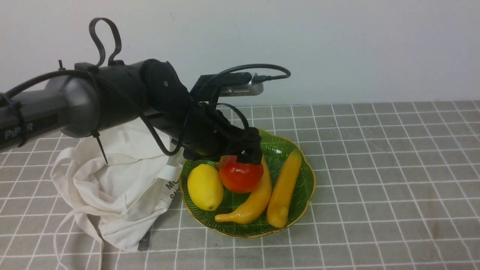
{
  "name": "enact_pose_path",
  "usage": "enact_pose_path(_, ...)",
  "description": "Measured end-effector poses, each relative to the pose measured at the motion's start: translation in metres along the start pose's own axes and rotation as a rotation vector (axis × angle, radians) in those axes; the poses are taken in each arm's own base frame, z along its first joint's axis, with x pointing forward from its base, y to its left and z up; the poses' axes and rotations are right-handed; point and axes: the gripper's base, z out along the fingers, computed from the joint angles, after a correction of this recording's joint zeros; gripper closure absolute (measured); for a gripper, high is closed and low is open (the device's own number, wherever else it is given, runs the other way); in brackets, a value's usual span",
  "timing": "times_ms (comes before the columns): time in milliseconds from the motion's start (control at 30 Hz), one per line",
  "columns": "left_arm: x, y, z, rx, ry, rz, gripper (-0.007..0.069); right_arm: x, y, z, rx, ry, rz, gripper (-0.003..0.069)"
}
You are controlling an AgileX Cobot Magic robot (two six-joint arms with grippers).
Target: Take the fruit out of the bag on the grey coffee tablecloth and place them on the plate.
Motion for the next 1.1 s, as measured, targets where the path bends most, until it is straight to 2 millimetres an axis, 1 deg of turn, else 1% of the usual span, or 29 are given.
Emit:
enact_pose_path(167, -0.002, -0.002, -0.002, 0.006, 0.002, 0.009, -0.0056, 0.000, 0.000, 0.000, 0.000, 0.000, 0.000, 0.0673)
enact_pose_path(267, -0.008, -0.006, -0.008, 0.021, 0.021, 0.021, 0.0000, 0.000, 0.000, 0.000, 0.000, 0.000, 0.000, 0.0673)
enact_pose_path(333, -0.016, -0.010, -0.022, 0.033, 0.042, 0.045, 0.0101, 0.000, 0.000, 0.000, 0.000, 0.000, 0.000, 0.0673)
enact_pose_path(400, -0.026, -0.013, -0.043, 0.027, 0.050, 0.090, 0.0259, 0.000, 0.000, 0.000, 0.000, 0.000, 0.000, 0.0673)
enact_pose_path(433, -0.029, -0.015, -0.052, 0.025, 0.051, 0.103, 0.0308, 0.000, 0.000, 0.000, 0.000, 0.000, 0.000, 0.0673)
enact_pose_path(467, -0.034, -0.017, -0.069, 0.011, 0.058, 0.137, 0.0425, 0.000, 0.000, 0.000, 0.000, 0.000, 0.000, 0.0673)
enact_pose_path(500, -0.036, -0.019, -0.084, -0.002, 0.056, 0.160, 0.0502, 0.000, 0.000, 0.000, 0.000, 0.000, 0.000, 0.0673)
enact_pose_path(533, -0.038, -0.022, -0.101, -0.018, 0.046, 0.183, 0.0564, 0.000, 0.000, 0.000, 0.000, 0.000, 0.000, 0.0673)
enact_pose_path(567, -0.037, -0.024, -0.116, -0.037, 0.036, 0.199, 0.0596, 0.000, 0.000, 0.000, 0.000, 0.000, 0.000, 0.0673)
enact_pose_path(600, -0.037, -0.025, -0.119, -0.036, 0.028, 0.201, 0.0596, 0.000, 0.000, 0.000, 0.000, 0.000, 0.000, 0.0673)
enact_pose_path(633, -0.037, -0.026, -0.127, -0.046, 0.017, 0.206, 0.0607, 0.000, 0.000, 0.000, 0.000, 0.000, 0.000, 0.0673)
enact_pose_path(667, -0.034, -0.028, -0.144, -0.064, 0.001, 0.219, 0.0620, 0.000, 0.000, 0.000, 0.000, 0.000, 0.000, 0.0673)
enact_pose_path(767, -0.022, -0.031, -0.178, -0.115, -0.021, 0.237, 0.0631, 0.000, 0.000, 0.000, 0.000, 0.000, 0.000, 0.0673)
enact_pose_path(800, -0.008, -0.031, -0.201, -0.155, -0.039, 0.236, 0.0632, 0.000, 0.000, 0.000, 0.000, 0.000, 0.000, 0.0673)
enact_pose_path(867, 0.004, -0.030, -0.214, -0.184, -0.047, 0.233, 0.0632, 0.000, 0.000, 0.000, 0.000, 0.000, 0.000, 0.0673)
enact_pose_path(933, 0.029, -0.027, -0.230, -0.207, -0.065, 0.222, 0.0632, 0.000, 0.000, 0.000, 0.000, 0.000, 0.000, 0.0673)
enact_pose_path(1000, 0.051, -0.025, -0.239, -0.210, -0.086, 0.214, 0.0632, 0.000, 0.000, 0.000, 0.000, 0.000, 0.000, 0.0673)
enact_pose_path(1067, 0.081, -0.021, -0.244, -0.199, -0.139, 0.210, 0.0632, 0.000, 0.000, 0.000, 0.000, 0.000, 0.000, 0.0673)
enact_pose_path(1100, 0.092, -0.020, -0.245, -0.184, -0.179, 0.206, 0.0632, 0.000, 0.000, 0.000, 0.000, 0.000, 0.000, 0.0673)
